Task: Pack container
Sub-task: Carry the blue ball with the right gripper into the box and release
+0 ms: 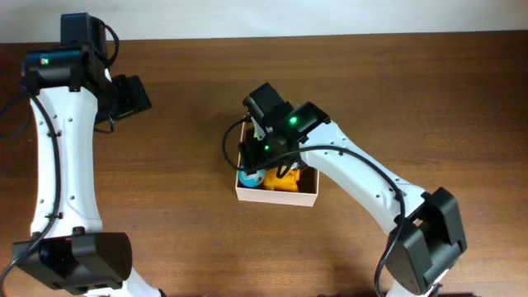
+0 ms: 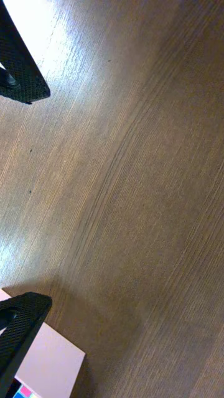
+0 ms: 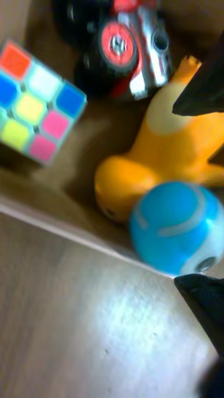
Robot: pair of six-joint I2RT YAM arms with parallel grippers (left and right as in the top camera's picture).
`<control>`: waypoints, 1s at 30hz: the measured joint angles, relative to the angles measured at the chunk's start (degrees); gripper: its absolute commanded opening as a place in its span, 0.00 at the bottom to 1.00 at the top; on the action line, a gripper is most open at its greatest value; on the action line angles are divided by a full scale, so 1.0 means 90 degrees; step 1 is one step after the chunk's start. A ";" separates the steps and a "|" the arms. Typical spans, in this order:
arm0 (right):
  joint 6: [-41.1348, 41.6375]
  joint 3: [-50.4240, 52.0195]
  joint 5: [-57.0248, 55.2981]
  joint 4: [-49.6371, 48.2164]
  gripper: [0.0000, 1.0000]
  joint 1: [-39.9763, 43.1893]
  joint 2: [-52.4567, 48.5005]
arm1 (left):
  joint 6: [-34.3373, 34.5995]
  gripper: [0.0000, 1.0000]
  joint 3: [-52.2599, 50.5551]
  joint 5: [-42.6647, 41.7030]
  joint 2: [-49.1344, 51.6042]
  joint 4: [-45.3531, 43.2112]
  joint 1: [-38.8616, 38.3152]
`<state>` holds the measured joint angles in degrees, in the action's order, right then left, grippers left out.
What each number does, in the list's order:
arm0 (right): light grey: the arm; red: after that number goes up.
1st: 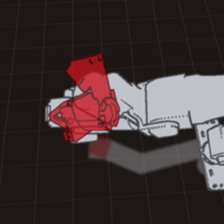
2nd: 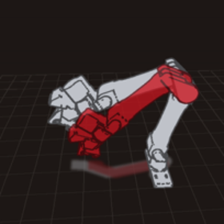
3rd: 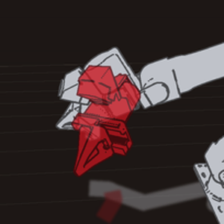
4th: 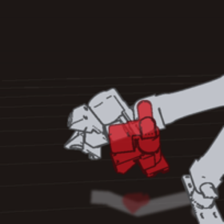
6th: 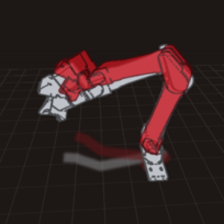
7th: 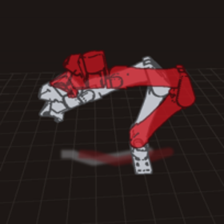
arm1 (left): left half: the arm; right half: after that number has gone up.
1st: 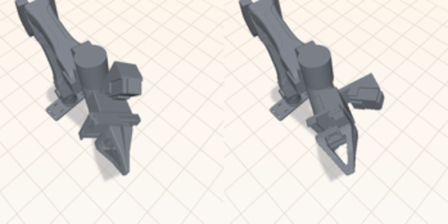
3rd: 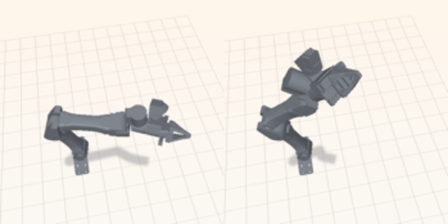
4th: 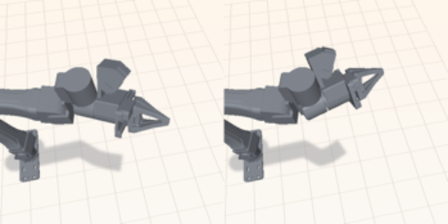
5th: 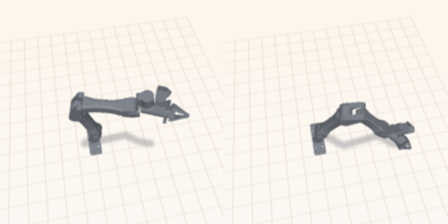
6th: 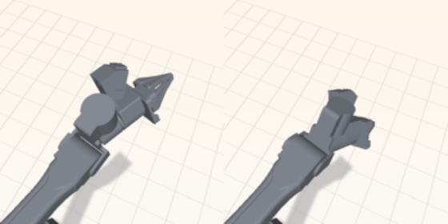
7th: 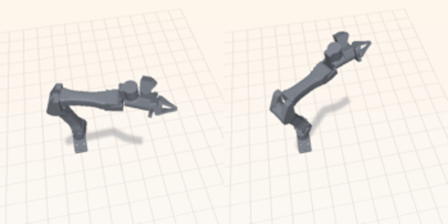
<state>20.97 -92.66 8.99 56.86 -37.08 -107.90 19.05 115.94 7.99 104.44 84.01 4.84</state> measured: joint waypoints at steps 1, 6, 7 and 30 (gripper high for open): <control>0.0010 0.0000 -0.0073 0.0019 0.77 0.0022 0.0005 | 0.0000 0.99 0.0000 0.0000 0.0000 0.0002 0.0000; 0.0029 -0.0029 -0.0510 0.0440 0.79 0.0512 0.0197 | 0.0000 0.99 0.0000 0.0000 0.0000 0.0000 0.0000; 0.0027 -0.0051 -0.0549 0.0505 0.80 0.0663 0.0282 | 0.0000 0.99 0.0000 0.0000 0.0000 0.0000 0.0000; 0.0372 0.1892 -0.0444 0.0350 0.82 0.4558 0.1168 | 0.0000 0.99 0.0000 0.0000 0.0000 0.0000 0.0000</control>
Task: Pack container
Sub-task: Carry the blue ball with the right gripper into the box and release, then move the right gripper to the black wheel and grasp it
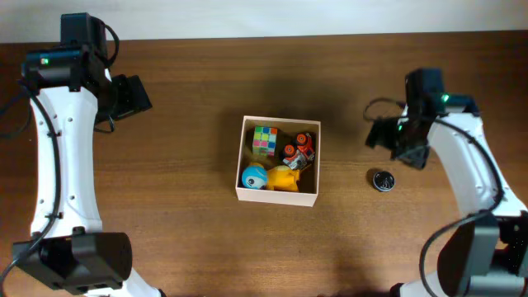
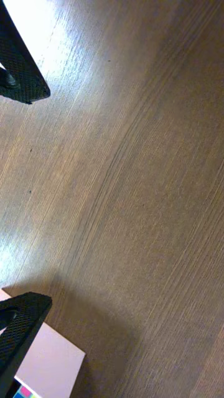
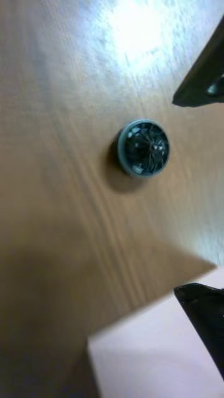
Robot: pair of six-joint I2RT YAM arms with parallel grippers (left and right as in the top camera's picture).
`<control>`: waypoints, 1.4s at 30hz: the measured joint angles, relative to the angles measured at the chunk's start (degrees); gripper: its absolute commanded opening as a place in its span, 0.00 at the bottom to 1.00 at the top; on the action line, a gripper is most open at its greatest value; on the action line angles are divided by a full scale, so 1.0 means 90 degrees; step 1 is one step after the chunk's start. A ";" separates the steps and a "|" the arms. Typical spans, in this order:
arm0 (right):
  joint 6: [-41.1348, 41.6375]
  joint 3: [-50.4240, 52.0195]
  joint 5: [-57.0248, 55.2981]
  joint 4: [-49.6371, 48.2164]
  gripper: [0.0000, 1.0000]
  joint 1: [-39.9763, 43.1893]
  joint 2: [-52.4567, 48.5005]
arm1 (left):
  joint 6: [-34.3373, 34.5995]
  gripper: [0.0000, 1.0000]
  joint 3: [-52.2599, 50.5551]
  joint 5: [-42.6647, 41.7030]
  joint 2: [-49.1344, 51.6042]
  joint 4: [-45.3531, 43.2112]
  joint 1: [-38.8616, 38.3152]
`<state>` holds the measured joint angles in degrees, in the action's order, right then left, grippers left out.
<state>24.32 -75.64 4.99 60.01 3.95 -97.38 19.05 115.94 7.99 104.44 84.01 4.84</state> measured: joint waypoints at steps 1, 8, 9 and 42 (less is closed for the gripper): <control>0.0046 0.0219 0.0002 -0.0175 0.82 0.0029 -0.0002 | 0.0000 0.99 0.0000 0.0000 0.0000 0.0002 0.0000; 0.0301 0.1506 -0.0005 -0.1207 0.77 0.0148 -0.0044 | 0.0000 0.99 0.0000 0.0000 0.0000 0.0002 0.0000; 0.0311 0.1600 -0.0005 -0.1309 0.77 0.0148 -0.0044 | 0.0000 0.99 0.0000 0.0000 0.0000 0.0002 0.0000; 0.0610 0.2324 -0.0551 -0.2538 0.65 0.0148 -0.0068 | 0.0000 0.99 0.0000 0.0000 0.0000 0.0002 0.0000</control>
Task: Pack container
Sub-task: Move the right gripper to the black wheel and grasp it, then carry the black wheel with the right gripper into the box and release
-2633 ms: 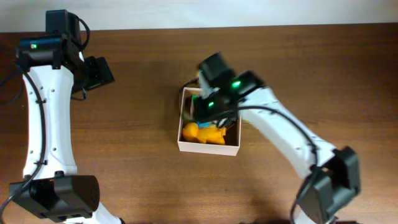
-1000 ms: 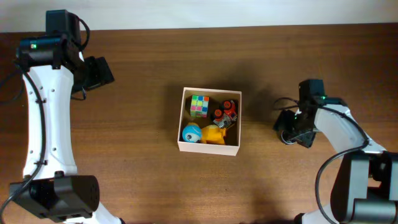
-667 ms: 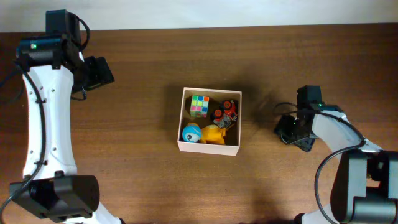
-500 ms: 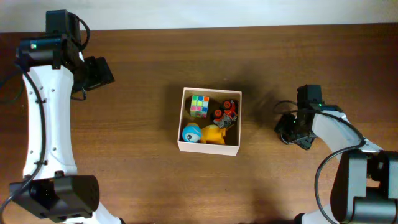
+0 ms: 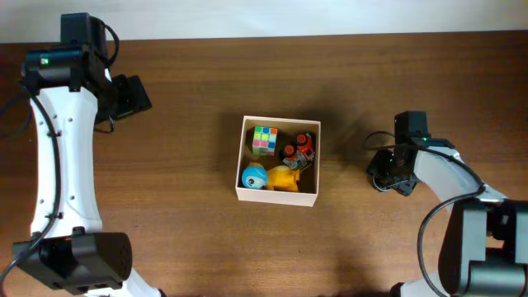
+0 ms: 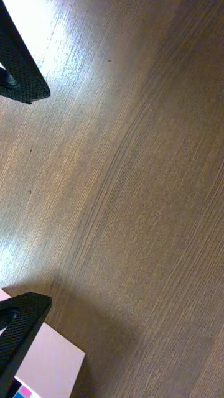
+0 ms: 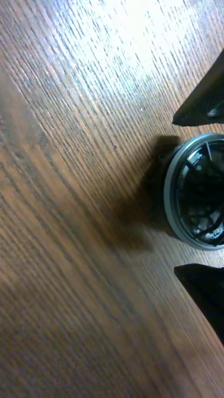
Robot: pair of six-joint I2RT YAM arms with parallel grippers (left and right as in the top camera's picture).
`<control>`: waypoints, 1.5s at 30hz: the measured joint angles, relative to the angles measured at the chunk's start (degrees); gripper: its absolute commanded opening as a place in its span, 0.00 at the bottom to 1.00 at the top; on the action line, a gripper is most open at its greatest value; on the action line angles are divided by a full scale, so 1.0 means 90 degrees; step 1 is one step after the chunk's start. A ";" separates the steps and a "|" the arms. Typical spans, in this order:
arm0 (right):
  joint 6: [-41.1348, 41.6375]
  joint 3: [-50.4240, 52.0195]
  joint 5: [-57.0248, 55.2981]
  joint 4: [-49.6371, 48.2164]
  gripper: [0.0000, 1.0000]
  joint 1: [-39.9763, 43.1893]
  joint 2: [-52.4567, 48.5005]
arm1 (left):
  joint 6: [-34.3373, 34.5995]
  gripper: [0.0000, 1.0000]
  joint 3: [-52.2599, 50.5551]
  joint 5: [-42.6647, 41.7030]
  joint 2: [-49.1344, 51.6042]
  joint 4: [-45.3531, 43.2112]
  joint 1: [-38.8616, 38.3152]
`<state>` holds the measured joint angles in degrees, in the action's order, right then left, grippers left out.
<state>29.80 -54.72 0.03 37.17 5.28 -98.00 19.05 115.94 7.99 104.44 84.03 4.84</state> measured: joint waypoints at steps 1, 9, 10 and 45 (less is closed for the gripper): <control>0.0000 0.0000 -0.0005 -0.0002 0.64 0.0000 -0.0041 | 0.0000 0.99 0.0000 0.0000 0.0000 0.0000 0.0000; 0.0000 -0.0024 -0.0126 -0.0175 0.61 0.0000 -0.0228 | 0.0000 0.99 0.0000 0.0000 0.0000 0.0000 0.0000; 0.0000 -0.0024 -0.0129 -0.0189 0.59 0.0000 -0.0228 | 0.0000 0.99 0.0000 0.0000 0.0000 0.0000 0.0000; -0.0595 -0.0797 0.1345 -0.0226 0.44 -0.2249 0.3060 | 0.0000 0.99 0.0000 0.0000 0.0000 0.0000 0.0000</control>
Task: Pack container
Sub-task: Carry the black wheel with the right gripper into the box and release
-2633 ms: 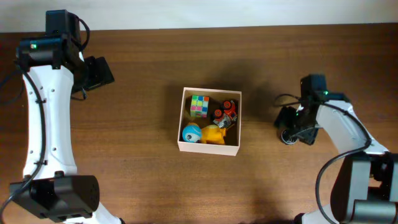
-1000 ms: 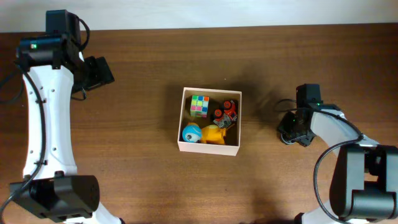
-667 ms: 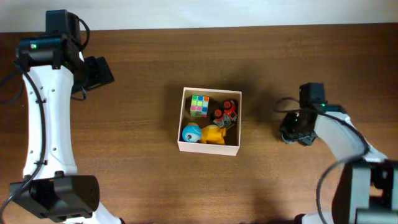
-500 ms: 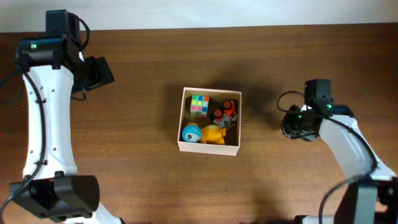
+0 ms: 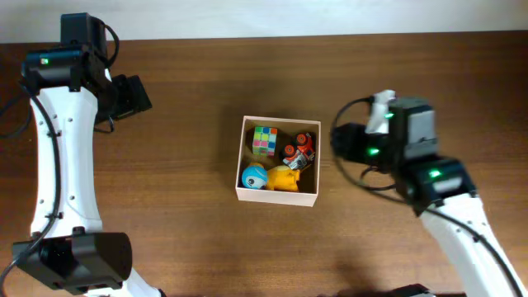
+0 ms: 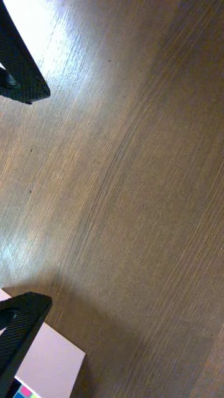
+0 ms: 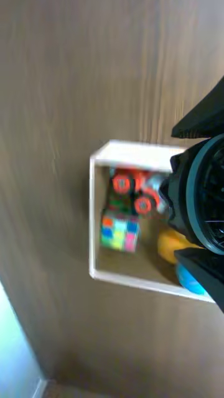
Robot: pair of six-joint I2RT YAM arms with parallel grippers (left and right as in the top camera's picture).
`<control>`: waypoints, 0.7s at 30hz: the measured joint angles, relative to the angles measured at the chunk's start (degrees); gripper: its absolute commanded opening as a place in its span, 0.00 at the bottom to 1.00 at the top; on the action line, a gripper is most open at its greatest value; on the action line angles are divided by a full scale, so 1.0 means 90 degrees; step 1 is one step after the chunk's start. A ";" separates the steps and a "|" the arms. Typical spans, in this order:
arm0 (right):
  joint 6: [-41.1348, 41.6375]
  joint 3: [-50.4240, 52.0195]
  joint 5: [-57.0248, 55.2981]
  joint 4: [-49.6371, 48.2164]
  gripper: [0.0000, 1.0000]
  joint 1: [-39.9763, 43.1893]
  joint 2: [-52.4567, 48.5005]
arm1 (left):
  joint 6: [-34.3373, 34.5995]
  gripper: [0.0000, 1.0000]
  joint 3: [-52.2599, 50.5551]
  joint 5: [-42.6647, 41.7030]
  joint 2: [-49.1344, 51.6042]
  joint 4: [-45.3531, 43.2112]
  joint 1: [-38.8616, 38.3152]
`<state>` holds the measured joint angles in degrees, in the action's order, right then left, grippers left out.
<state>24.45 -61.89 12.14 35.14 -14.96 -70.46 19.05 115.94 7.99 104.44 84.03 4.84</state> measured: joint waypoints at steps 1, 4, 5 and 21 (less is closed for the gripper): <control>-0.0100 0.0000 -0.0126 -0.0073 0.44 -0.0211 -0.0056 | 0.0000 0.99 0.0000 0.0002 0.0000 0.0000 0.0000; -0.0614 0.0000 -0.0614 -0.0413 0.44 -0.0882 -0.0500 | 0.0000 0.99 0.0000 0.0002 0.0000 -0.0002 0.0000; -0.0748 -0.0002 -0.0770 -0.0493 0.47 -0.1015 -0.0670 | 0.0000 0.99 0.0000 0.0000 0.0000 0.0000 0.0000; -0.1702 -0.0624 -0.0901 -0.0272 0.79 -0.1241 -0.1855 | 0.0000 0.99 0.0000 0.0000 0.0000 -0.0002 0.0000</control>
<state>9.13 -67.51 4.03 32.69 -26.13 -87.15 19.05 115.94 7.99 104.44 84.01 4.84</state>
